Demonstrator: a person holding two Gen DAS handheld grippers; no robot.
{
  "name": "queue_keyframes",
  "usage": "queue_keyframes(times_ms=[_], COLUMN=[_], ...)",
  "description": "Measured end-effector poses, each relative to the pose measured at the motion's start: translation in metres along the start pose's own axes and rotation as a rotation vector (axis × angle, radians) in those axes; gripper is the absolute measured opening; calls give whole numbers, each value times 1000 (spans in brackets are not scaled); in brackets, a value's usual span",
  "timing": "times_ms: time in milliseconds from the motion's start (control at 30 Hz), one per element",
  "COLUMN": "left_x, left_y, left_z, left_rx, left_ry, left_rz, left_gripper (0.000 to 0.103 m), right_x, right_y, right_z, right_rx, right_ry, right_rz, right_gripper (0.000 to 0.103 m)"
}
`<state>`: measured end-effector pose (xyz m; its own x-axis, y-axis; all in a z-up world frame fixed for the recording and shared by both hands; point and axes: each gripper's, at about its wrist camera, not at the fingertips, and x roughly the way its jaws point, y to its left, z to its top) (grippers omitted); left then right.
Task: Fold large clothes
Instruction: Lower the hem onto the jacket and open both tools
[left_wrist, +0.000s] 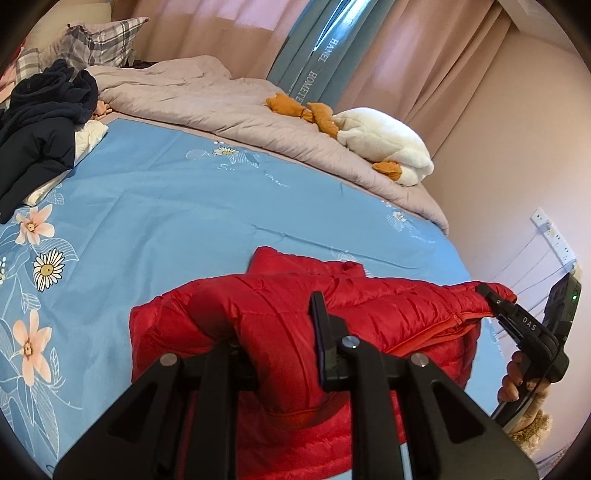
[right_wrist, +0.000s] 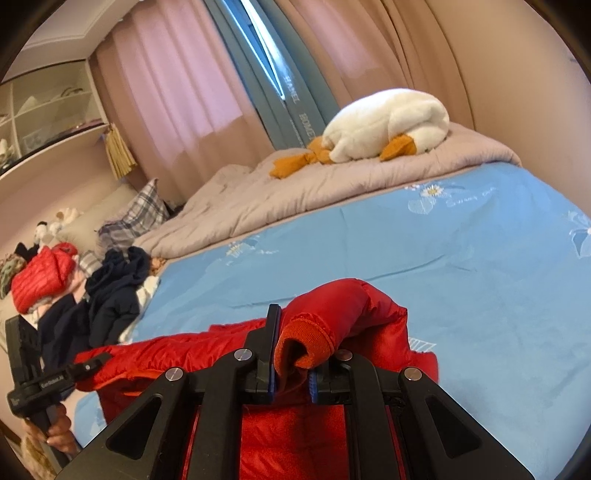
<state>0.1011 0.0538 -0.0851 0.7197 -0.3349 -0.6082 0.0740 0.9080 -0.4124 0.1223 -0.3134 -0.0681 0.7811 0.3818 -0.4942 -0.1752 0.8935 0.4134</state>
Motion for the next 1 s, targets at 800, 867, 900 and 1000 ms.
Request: queue_keyframes(times_ms=[800, 867, 900, 1000], left_x=[-39, -48, -50, -45], left_y=[16, 16, 16, 23], left_z=[10, 11, 11, 13], left_rx=[-90, -48, -26, -26], left_ry=[-30, -98, -116, -96], left_rz=[-22, 52, 66, 92], left_gripper=[85, 89, 89, 89], right_x=[-3, -5, -7, -8], right_y=[-5, -6, -7, -10], right_z=[7, 6, 7, 9], right_rx=[-33, -30, -35, -49], right_ry=[-29, -42, -56, -69], right_rz=[-47, -65, -83, -119], right_gripper=[47, 58, 61, 67])
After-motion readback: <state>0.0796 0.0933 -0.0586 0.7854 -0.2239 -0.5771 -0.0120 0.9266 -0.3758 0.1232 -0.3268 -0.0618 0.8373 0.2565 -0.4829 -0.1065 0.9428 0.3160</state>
